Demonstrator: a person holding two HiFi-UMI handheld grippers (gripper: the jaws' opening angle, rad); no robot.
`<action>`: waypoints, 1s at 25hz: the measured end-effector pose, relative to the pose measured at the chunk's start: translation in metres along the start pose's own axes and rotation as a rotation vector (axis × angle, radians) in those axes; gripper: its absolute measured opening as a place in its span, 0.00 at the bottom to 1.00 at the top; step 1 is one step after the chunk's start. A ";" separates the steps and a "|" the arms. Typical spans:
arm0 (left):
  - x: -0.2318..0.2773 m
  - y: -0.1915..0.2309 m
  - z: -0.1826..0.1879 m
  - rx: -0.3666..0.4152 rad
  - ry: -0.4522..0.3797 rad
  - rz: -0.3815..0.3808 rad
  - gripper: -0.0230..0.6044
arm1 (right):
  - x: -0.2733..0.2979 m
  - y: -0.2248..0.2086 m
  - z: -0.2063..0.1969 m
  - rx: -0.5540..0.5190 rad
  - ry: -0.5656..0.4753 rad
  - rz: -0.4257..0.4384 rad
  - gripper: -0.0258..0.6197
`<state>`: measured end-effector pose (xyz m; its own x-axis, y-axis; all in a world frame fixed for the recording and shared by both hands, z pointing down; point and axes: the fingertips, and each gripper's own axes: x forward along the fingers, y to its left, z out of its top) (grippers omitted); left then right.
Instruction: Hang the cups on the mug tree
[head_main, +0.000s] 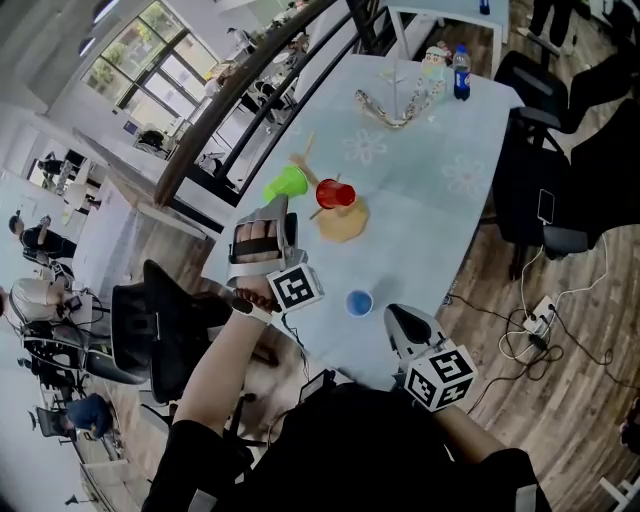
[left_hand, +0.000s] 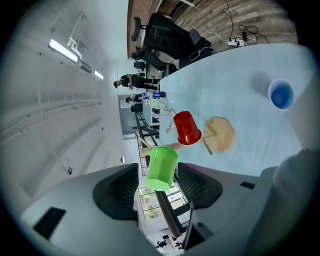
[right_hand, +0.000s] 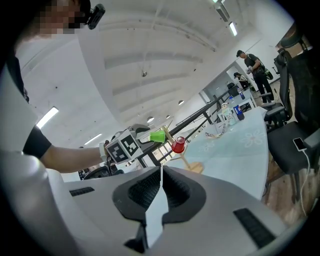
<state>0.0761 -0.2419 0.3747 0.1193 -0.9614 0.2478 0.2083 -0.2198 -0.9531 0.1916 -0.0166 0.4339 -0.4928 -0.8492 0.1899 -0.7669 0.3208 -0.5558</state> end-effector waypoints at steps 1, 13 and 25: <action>-0.003 -0.001 -0.001 -0.007 -0.005 0.002 0.42 | 0.000 0.001 0.000 -0.002 0.004 -0.002 0.10; -0.053 -0.017 -0.020 -0.270 -0.071 -0.018 0.42 | 0.001 0.005 0.008 -0.045 0.024 -0.079 0.10; -0.131 -0.051 -0.025 -1.061 -0.296 -0.407 0.41 | 0.017 0.029 0.014 -0.150 0.057 -0.134 0.10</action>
<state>0.0251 -0.1088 0.3865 0.4809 -0.7432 0.4652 -0.6138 -0.6643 -0.4266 0.1665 -0.0277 0.4093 -0.4015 -0.8648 0.3016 -0.8777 0.2692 -0.3965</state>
